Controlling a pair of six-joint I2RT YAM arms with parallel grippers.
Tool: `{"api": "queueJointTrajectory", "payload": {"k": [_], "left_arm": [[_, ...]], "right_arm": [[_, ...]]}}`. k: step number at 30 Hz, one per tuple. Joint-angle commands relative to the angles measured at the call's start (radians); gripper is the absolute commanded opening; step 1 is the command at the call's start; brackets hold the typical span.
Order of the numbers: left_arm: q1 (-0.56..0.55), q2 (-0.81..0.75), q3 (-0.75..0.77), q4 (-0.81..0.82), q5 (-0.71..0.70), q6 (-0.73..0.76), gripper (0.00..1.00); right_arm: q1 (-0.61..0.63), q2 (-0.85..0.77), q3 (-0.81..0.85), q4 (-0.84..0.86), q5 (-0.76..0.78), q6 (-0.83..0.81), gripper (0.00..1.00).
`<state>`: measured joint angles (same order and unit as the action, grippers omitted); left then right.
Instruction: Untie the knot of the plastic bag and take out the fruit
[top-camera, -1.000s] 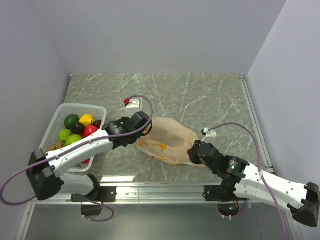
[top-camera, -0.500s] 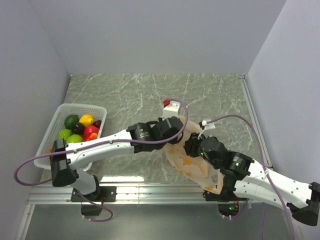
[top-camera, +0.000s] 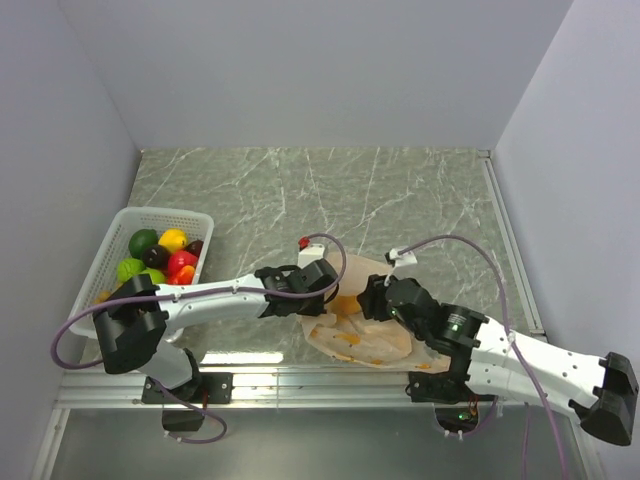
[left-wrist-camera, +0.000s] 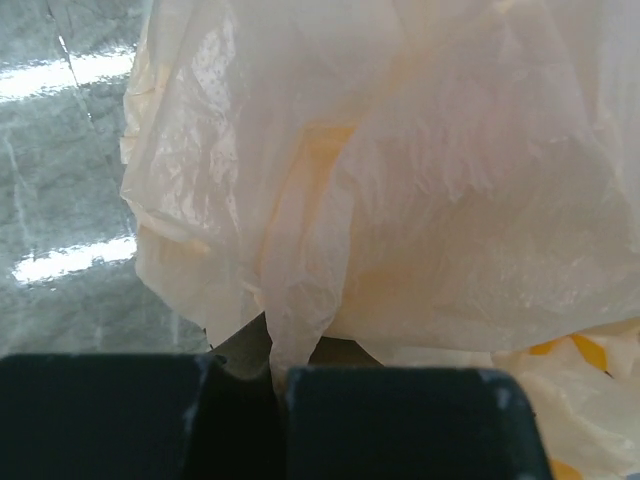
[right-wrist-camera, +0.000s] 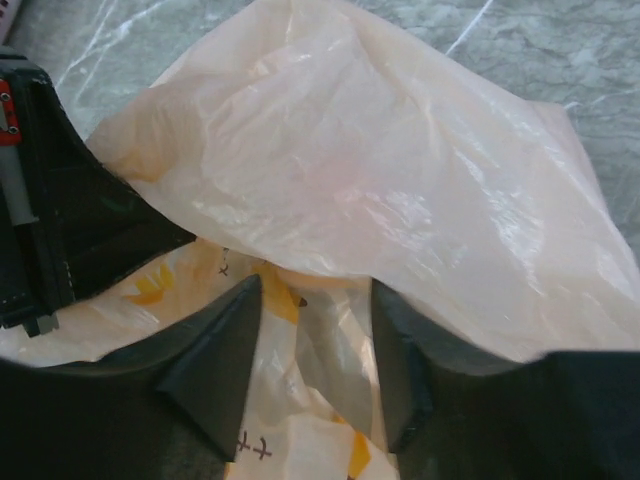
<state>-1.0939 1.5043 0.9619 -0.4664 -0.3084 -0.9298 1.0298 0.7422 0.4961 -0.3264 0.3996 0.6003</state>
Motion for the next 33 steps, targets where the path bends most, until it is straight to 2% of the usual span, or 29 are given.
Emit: {"api": "queueJointTrajectory", "payload": {"k": [1,9,13,17,21,24,26,30,33], "left_arm": [[0.000,0.007,-0.031,0.098,0.015,-0.041,0.01],[0.009,0.083,0.008,0.135,-0.018,-0.018,0.01],[0.012,0.122,0.005,0.150,-0.012,-0.018,0.01],[0.032,0.122,-0.040,0.201,0.023,-0.032,0.01],[0.074,0.119,-0.086,0.262,0.074,-0.058,0.00],[0.103,0.123,-0.101,0.295,0.107,-0.072,0.00],[0.109,0.131,-0.097,0.298,0.104,-0.075,0.01],[0.117,0.129,-0.088,0.293,0.092,-0.075,0.01],[0.121,0.109,-0.065,0.235,0.029,-0.037,0.03]], "right_arm": [[0.004,0.046,-0.013,0.113,-0.007,-0.033,0.57],[0.004,0.226,0.050,0.158,-0.035,-0.079,0.64],[0.006,0.307,0.062,0.162,0.016,-0.027,0.73],[0.004,0.352,0.081,0.193,-0.005,-0.001,0.77],[0.009,0.303,0.082,0.164,0.019,0.078,0.77],[0.019,0.189,0.062,0.133,0.009,0.098,0.77],[0.021,0.114,0.058,0.097,-0.019,0.108,0.77],[0.023,0.074,0.067,0.030,-0.059,0.121,0.71],[0.021,0.083,0.047,-0.026,0.034,0.136,0.69]]}}
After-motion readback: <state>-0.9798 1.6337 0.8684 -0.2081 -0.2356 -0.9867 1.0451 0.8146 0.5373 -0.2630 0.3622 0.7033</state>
